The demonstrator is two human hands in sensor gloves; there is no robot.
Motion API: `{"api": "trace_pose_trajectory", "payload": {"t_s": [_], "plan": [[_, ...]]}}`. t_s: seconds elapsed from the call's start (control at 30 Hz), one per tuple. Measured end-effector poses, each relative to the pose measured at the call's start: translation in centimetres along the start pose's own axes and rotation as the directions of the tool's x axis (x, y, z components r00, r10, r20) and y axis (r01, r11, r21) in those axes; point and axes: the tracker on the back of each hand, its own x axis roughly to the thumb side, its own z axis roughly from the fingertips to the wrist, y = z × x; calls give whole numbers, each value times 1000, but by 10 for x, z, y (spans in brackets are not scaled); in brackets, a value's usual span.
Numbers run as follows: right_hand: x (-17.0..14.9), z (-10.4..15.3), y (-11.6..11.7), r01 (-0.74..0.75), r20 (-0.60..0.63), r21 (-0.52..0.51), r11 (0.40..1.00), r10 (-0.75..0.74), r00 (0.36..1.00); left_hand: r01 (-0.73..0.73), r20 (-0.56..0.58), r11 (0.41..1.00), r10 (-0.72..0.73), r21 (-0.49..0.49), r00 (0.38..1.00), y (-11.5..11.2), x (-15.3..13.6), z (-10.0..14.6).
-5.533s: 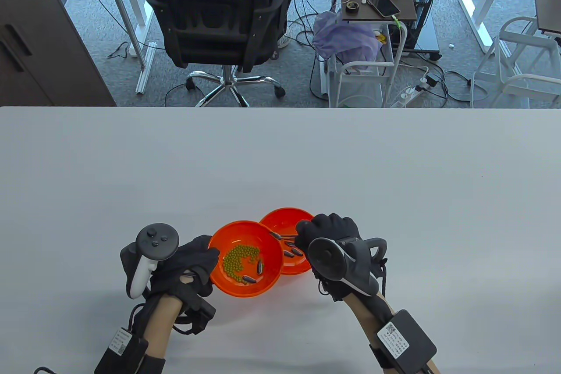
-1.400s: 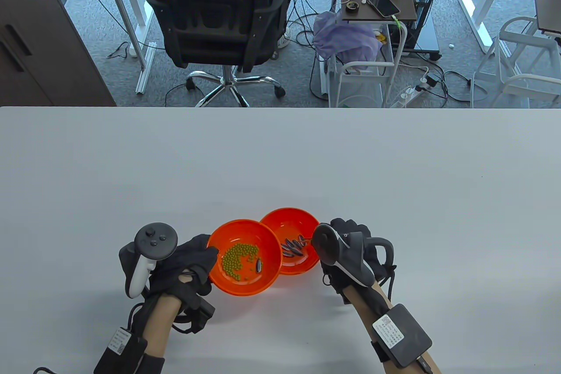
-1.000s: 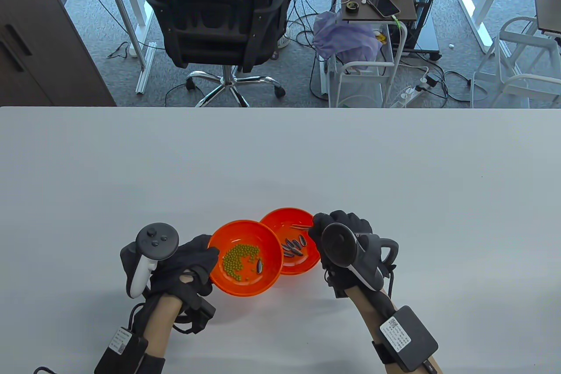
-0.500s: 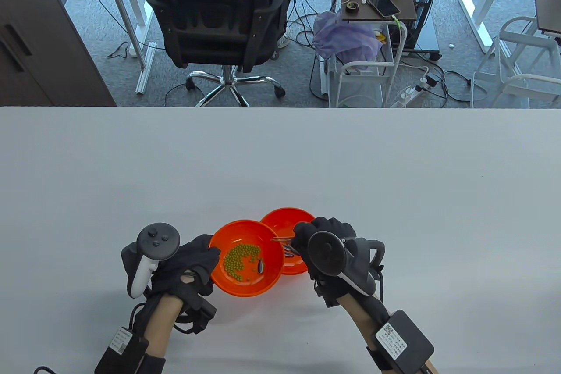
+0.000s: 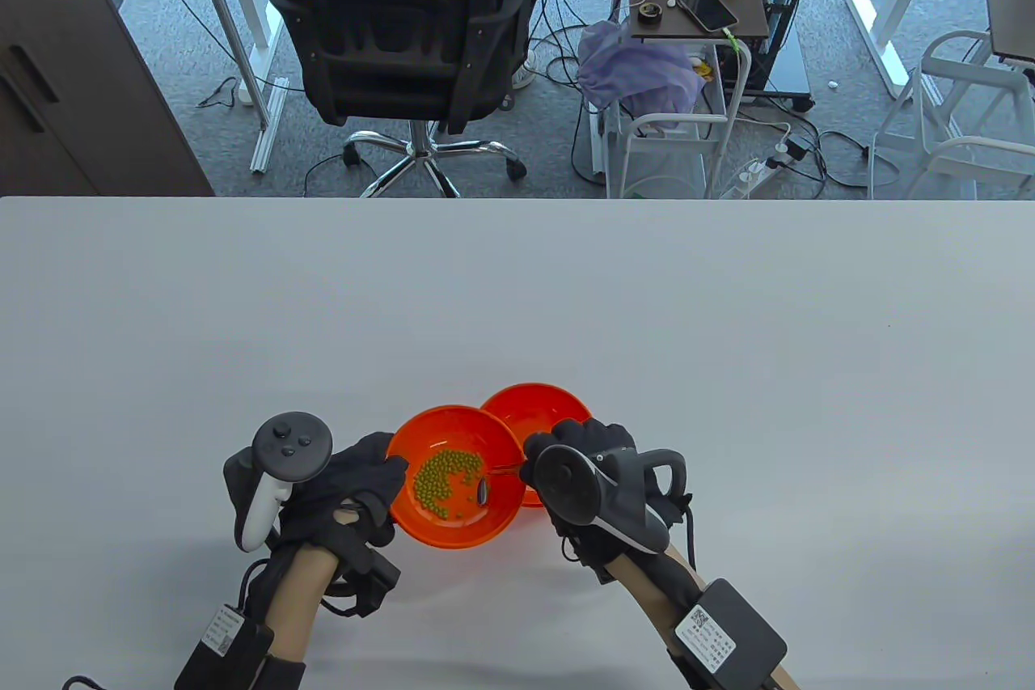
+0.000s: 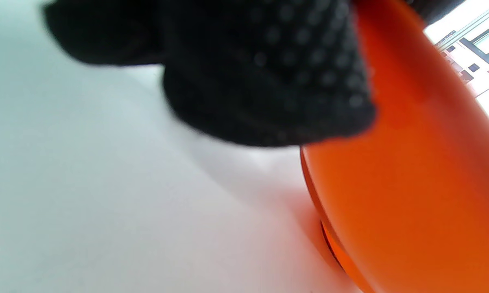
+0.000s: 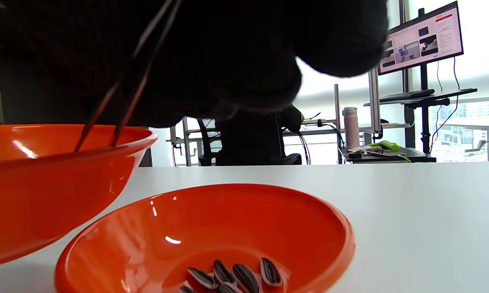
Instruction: Pick sunflower seeds with tweezers into bowl
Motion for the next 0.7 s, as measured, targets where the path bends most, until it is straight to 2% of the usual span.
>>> {"api": "trace_pose_trajectory", "payload": {"t_s": [0.23, 0.7], "plan": [[9, 2, 3, -19, 9, 42, 999, 19, 1000, 8, 4, 1000, -8, 8, 1000, 0, 0, 0], [18, 6, 10, -16, -24, 13, 1000, 16, 1000, 23, -1, 999, -23, 28, 1000, -1, 1, 1]]}}
